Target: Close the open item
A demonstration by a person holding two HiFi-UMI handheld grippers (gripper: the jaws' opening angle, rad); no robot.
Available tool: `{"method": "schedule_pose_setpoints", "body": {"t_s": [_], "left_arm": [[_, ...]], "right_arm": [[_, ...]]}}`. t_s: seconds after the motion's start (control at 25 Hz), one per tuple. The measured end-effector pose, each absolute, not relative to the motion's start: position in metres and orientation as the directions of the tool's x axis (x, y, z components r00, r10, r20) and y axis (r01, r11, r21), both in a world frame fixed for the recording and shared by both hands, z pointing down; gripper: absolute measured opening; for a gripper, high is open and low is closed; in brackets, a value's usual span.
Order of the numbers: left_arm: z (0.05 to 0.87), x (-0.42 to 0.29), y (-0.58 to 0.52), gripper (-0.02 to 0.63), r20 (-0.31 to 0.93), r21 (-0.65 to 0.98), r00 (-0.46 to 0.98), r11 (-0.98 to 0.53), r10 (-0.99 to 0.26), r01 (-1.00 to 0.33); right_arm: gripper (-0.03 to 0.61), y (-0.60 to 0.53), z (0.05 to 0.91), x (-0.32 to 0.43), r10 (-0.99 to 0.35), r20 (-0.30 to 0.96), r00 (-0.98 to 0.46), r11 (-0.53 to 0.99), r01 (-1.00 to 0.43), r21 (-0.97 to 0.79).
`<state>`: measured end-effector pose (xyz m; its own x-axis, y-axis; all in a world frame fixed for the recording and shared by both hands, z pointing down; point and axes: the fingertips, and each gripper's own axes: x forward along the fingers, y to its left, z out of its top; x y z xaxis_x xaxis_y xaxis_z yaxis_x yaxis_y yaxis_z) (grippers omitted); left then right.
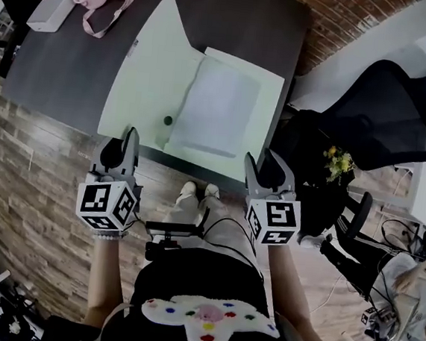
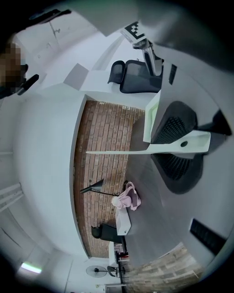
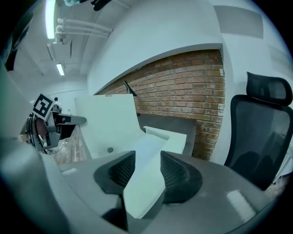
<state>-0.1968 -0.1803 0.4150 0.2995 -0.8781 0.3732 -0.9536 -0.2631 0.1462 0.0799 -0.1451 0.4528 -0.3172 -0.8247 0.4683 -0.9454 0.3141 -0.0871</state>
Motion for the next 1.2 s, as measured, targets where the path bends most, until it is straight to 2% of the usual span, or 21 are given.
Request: {"method": "schedule_pose_setpoints", "body": {"t_s": [0.28, 0.68, 1.2], "left_arm": [[0.406, -0.176, -0.179, 0.026, 0.378, 0.068, 0.329, -0.329, -0.865, -0.942], [0.400, -0.138, -0.170, 0.025, 0.420, -0.101, 0.359, -0.436, -0.834, -0.895], [0.417, -0.061, -0.143, 0.034, 0.527, -0.299, 0.456, -0.659, -0.717, -0.691]], "right_arm": [[0.179, -0.135, 0.491, 0.091, -0.789, 0.536, -0.299, 0.260, -0.954, -0.149], [0.179, -0.122, 0.524, 0.096, -0.752, 0.589, -0.296, 0.208, -0.954, -0.214], [0.160, -0.121, 0.527, 0.094, -0.761, 0.564, -0.321, 0.209, -0.944, -0.255]]}}
